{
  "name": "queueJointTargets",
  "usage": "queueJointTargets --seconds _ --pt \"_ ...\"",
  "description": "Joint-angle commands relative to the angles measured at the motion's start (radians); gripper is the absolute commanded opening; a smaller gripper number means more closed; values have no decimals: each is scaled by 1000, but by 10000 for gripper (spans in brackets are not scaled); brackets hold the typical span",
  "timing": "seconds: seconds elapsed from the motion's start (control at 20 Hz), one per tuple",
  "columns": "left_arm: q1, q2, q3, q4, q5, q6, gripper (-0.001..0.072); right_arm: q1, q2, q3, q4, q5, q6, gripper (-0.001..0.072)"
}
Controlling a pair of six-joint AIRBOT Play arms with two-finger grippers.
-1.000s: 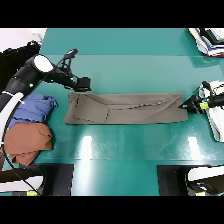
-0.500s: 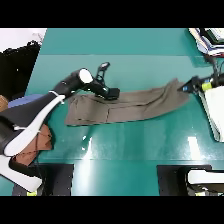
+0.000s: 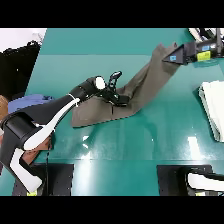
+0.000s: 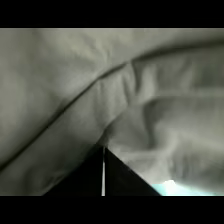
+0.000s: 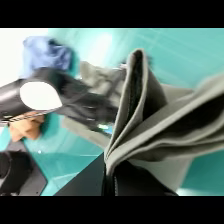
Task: Fold the shirts.
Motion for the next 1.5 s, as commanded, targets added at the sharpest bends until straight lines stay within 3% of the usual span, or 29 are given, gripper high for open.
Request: queueJointTargets --seconds 0.0,0.2,0.4,0.65,0.8,0.9,0.95,1.05,1.1,1.15,1.2,1.45 --pt "-3 -2 3 0 26 0 23 109 3 37 12 -40 15 17" --pt "55 56 3 20 -39 0 22 189 -18 37 13 -74 -4 17" --pt "208 222 3 169 -103 1 23 308 -67 37 13 -129 -25 18" --pt "443 451 3 269 -150 19 23 513 -212 38 12 -323 -76 19" --pt "520 525 3 298 -160 19 23 615 -323 38 12 -415 -78 19" --pt "544 537 3 298 -163 19 23 672 -378 42 11 -426 -137 24" --pt "545 537 3 300 -168 19 23 693 -401 58 10 -409 -170 130" --pt "544 537 1 295 -172 19 23 711 -428 97 5 -384 -211 609" --pt "544 537 1 294 -173 19 23 709 -432 114 -2 -362 -211 639" --pt "544 537 1 293 -177 19 23 692 -431 127 -24 -328 -208 613" --pt "544 537 1 293 -184 19 23 672 -426 137 -60 -289 -185 544" --pt "544 537 0 292 -246 19 23 479 -313 -45 -262 -174 -101 530"
